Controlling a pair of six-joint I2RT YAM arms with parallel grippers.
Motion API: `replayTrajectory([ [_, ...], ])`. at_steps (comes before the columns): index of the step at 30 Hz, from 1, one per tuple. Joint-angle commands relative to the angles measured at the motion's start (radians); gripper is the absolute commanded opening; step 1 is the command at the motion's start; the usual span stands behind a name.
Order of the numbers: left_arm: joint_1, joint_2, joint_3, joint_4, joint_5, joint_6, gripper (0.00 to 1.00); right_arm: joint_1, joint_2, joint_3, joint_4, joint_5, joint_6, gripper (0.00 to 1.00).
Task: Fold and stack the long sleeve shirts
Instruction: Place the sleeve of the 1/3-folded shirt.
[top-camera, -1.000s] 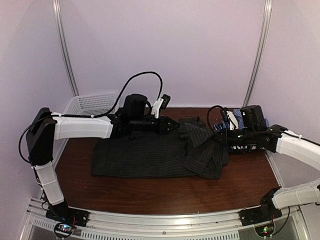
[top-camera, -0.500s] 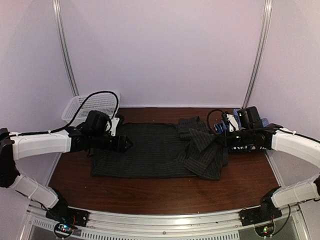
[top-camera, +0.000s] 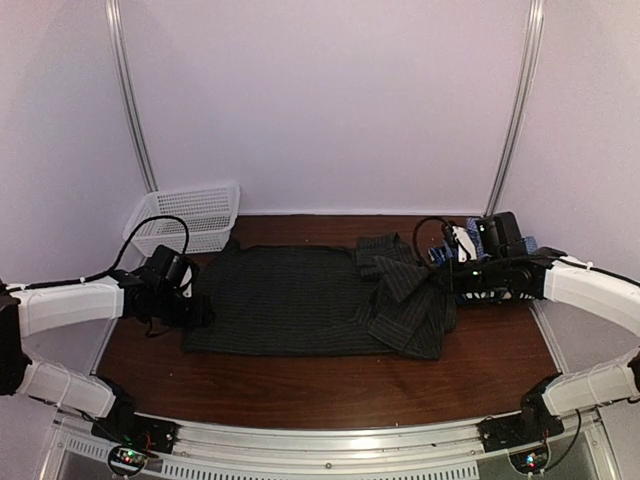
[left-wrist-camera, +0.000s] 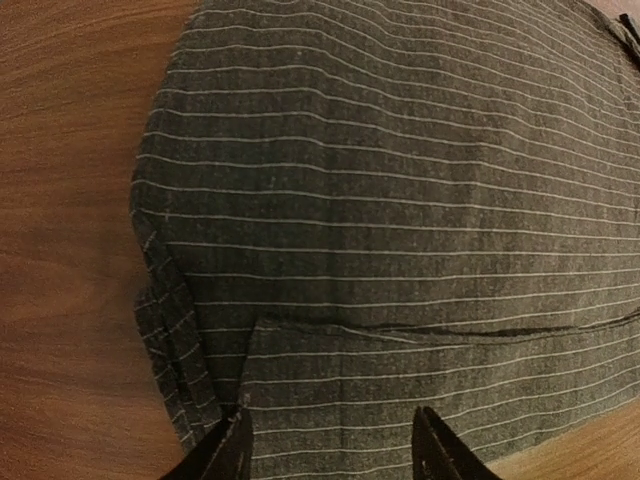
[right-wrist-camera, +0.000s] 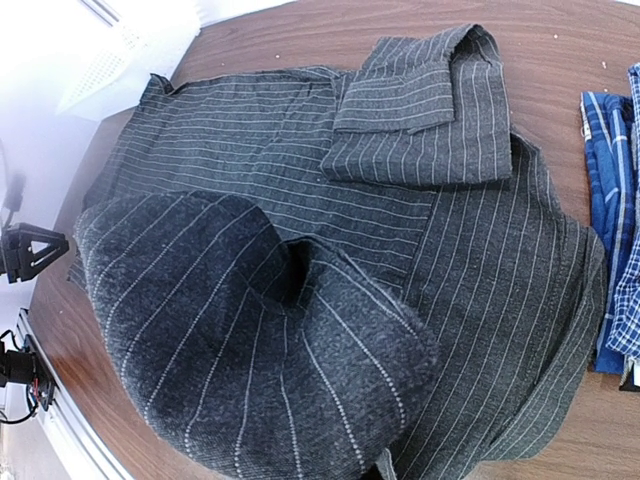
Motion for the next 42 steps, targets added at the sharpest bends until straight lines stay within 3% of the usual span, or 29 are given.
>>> replayTrajectory([
  [1,0.049,0.003,0.001,0.011,0.014,0.010,0.53,-0.009,-0.048,0.000,0.012,-0.023,-0.020,0.00],
  [7,0.092,0.063,-0.003,0.061,0.097,0.036,0.51,-0.010,-0.078,0.029,-0.014,-0.050,-0.030,0.00],
  [20,0.136,0.122,-0.011,0.158,0.235,0.077,0.60,-0.011,-0.240,0.008,-0.021,-0.230,-0.024,0.00],
  [32,0.138,0.127,-0.017,0.157,0.184,0.081,0.65,-0.011,-0.304,0.013,-0.030,-0.292,0.008,0.00],
  [42,0.138,0.158,-0.025,0.160,0.139,0.074,0.61,-0.011,-0.307,0.021,-0.033,-0.293,0.016,0.00],
])
